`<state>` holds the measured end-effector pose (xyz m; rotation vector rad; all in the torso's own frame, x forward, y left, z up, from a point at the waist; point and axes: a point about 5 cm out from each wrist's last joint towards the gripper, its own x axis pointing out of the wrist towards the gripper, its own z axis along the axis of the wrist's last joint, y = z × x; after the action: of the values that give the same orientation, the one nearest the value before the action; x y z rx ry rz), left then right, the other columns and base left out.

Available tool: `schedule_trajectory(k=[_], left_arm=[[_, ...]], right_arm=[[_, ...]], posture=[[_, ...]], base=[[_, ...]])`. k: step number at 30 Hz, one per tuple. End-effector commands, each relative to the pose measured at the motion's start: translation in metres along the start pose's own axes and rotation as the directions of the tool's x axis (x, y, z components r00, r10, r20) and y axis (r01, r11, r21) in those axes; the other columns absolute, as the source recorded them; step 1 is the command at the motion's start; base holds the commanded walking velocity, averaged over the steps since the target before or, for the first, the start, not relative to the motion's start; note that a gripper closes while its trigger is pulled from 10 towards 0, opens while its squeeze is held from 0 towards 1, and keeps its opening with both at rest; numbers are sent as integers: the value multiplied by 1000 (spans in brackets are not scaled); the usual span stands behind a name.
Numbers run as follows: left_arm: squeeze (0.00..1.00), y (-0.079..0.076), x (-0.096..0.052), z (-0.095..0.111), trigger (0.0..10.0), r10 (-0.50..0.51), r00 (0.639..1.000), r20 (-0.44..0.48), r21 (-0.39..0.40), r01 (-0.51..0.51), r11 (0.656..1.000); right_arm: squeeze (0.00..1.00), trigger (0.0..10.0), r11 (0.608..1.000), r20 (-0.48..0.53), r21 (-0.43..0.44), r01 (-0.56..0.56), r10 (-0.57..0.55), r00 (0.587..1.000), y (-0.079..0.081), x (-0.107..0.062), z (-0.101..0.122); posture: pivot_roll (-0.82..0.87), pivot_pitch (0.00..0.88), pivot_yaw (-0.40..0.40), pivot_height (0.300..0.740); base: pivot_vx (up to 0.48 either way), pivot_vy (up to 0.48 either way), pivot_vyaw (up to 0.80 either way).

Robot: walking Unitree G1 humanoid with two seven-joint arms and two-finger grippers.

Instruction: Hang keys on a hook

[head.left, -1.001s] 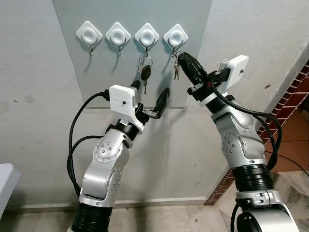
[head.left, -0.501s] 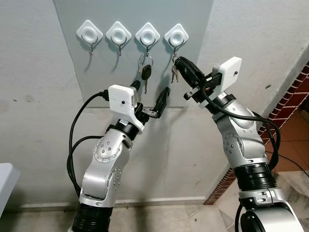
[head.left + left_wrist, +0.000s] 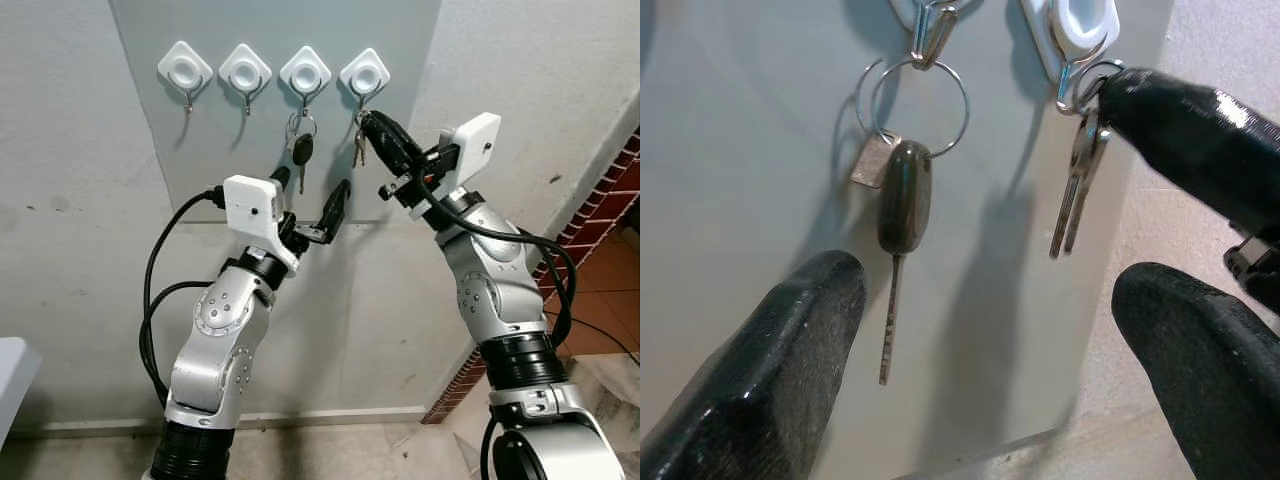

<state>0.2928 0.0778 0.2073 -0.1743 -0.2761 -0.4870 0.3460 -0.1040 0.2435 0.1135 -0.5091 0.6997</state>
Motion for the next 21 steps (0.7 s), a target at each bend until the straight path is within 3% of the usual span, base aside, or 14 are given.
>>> schedule_trajectory(k=[1,21], left_arm=[[0,-2,0,4,10000,-2,1000,9,-1,2,1000],[0,-2,-1,4,10000,8,1000,7,-10,-8,1000]], right_arm=[[0,10000,1000,35,-1,-1,1,999,-2,5,8],[0,10000,993,-23,122,8,-5,1000,-3,-3,-6]], posture=[[-32,5,-52,740],[-32,18,-50,740]], base=[[0,0,0],[0,0,0]])
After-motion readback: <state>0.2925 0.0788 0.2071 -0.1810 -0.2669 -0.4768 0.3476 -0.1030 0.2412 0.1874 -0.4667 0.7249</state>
